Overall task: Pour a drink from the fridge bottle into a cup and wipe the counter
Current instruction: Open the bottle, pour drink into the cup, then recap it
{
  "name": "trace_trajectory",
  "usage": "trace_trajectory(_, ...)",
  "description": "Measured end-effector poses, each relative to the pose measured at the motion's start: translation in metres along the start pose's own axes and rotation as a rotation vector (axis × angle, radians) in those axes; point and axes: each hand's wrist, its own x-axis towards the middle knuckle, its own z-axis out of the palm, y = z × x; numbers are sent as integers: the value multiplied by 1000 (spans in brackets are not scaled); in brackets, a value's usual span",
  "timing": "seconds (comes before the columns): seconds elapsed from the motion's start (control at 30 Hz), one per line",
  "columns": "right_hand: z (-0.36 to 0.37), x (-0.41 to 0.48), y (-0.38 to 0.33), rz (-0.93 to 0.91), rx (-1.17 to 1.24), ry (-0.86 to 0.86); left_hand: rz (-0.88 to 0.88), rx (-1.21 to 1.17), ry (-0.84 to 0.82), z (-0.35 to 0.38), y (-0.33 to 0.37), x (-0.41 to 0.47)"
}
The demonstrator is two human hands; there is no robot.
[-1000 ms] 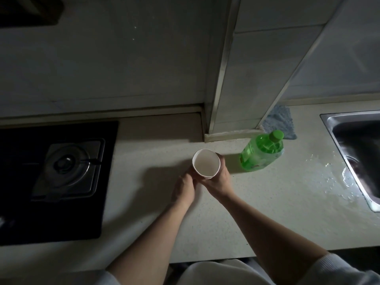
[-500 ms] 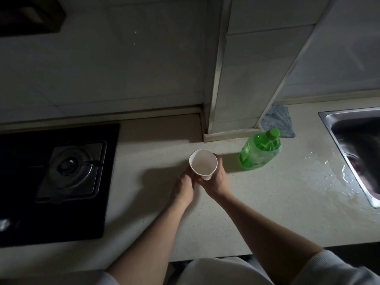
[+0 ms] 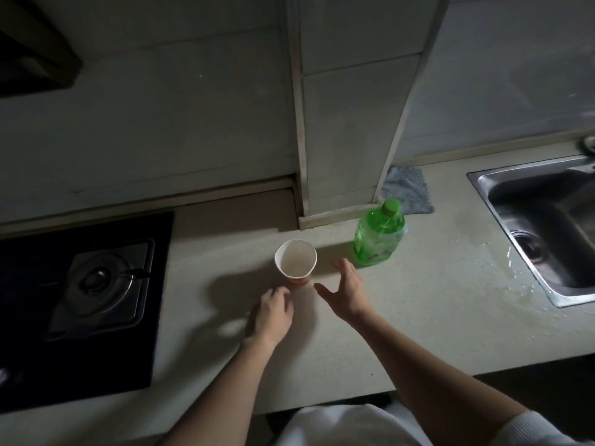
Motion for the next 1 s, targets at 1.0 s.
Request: trace_trajectory(1.0,-109,91,100,-46,482,-124,173,304,-100,25,106,28)
